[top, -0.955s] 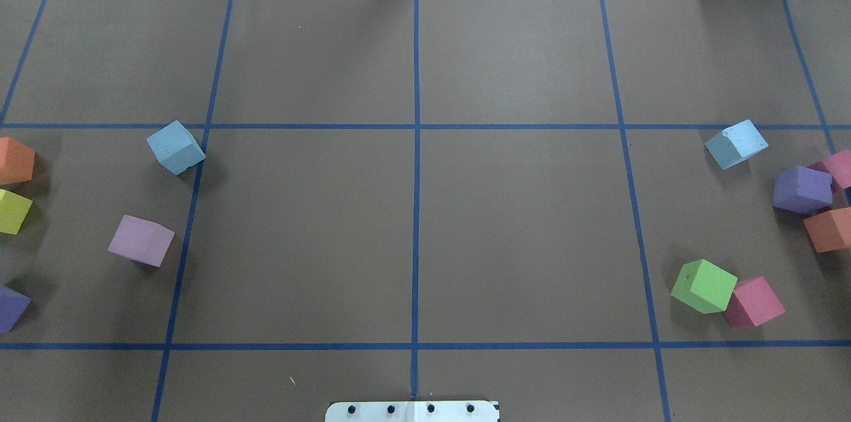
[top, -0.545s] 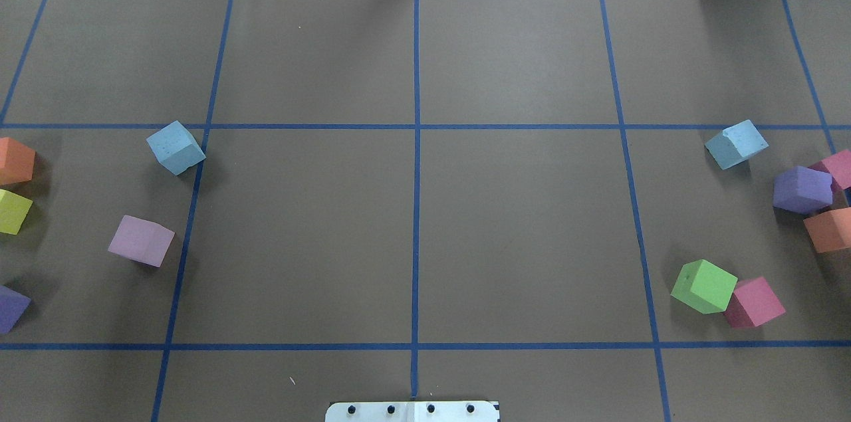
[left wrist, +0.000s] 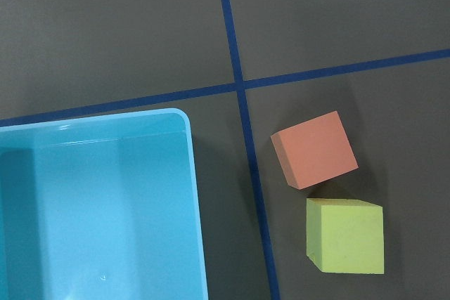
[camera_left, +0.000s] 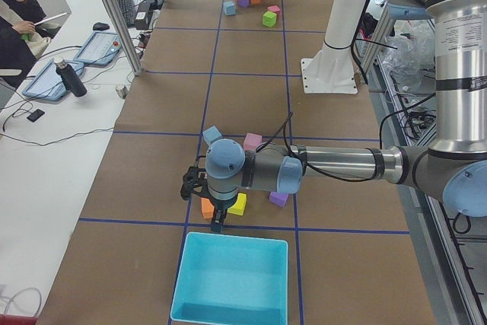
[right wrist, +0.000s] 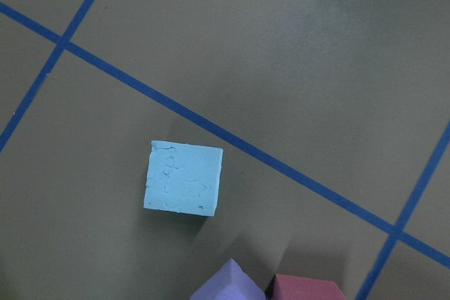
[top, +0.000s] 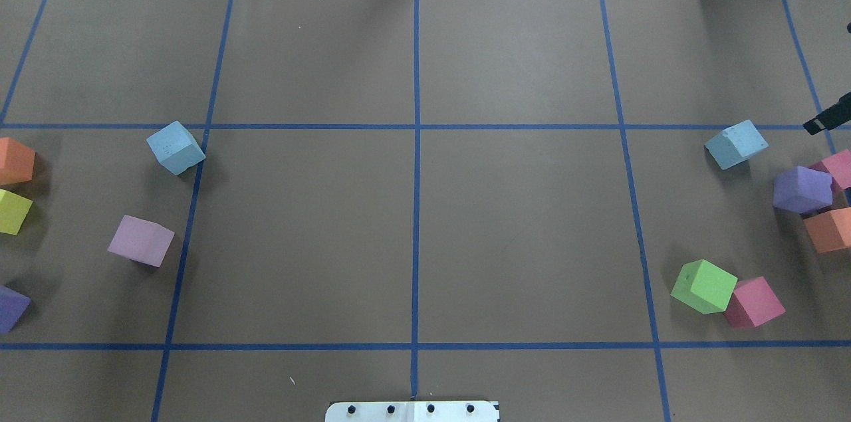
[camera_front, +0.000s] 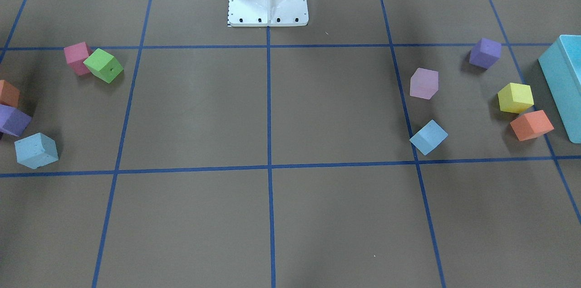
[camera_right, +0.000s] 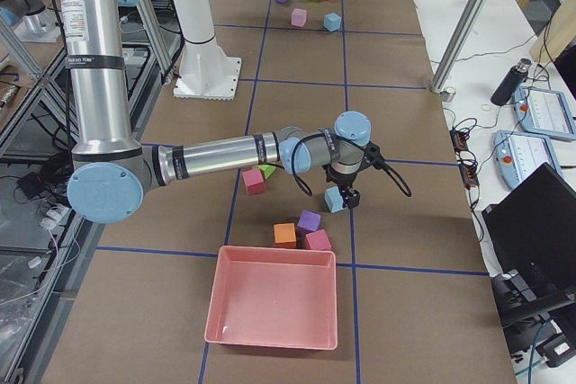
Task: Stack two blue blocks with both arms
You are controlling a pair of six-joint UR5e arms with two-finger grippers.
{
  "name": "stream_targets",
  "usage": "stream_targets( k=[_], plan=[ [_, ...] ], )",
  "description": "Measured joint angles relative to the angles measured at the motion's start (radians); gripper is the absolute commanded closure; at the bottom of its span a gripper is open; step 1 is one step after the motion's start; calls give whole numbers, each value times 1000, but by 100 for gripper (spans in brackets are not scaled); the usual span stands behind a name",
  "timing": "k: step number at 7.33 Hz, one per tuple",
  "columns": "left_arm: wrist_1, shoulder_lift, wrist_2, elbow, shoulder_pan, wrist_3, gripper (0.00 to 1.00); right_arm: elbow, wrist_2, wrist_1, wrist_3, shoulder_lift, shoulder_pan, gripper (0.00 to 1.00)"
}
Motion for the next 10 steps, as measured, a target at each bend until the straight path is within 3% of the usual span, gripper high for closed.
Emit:
stream_targets(
  k=[3, 6, 10],
  plan=[
    [-1, 5, 0, -2, 0, 4, 2, -119, -23, 254, 253, 7, -103, 0],
    [-1, 17, -1, -2, -1, 7, 2, -166, -96, 287, 319, 36, -168, 0],
    [-2, 23, -1, -2, 0, 8, 2, -199, -114, 287, 324, 65, -201, 0]
  ],
)
